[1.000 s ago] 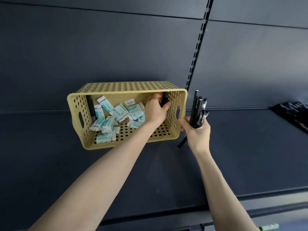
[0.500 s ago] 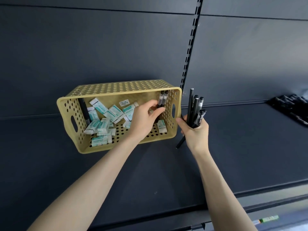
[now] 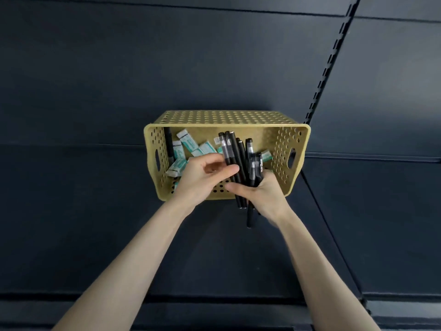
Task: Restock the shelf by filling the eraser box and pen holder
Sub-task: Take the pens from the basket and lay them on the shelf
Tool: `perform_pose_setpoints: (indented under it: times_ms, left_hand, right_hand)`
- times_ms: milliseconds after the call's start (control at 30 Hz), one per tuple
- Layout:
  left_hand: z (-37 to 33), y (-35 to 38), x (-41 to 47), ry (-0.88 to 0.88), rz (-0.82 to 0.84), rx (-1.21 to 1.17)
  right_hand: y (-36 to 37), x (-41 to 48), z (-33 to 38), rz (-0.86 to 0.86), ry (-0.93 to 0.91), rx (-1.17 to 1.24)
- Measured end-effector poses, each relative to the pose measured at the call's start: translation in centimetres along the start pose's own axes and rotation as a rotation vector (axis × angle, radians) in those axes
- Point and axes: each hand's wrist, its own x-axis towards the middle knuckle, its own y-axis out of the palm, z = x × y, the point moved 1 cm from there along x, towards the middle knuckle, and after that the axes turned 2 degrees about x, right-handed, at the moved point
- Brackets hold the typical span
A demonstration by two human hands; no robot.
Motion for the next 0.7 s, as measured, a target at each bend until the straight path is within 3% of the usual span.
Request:
perform_pose_setpoints:
  times_ms: [200, 267, 600, 700]
  left_hand:
    - [2.8, -1.0, -0.5, 0.002, -0.41, 0.288]
    - [3.3, -1.2, -0.1, 0.003, -0.479, 0.334]
    - [4.0, -1.0, 2.4, -0.163, -0.513, 0.325]
    - [4.1, -1.3, 3.0, -0.187, -0.462, 0.449]
  right_hand:
    - [1.3, 2.7, -1.1, -0.027, 0.041, -0.051]
    - [1.4, 3.0, -1.4, -0.038, 0.032, -0.062]
    - [0.2, 3.9, -3.7, -0.141, 0.062, -0.105]
    - [0.2, 3.9, -3.9, -0.125, 0.078, -0.108]
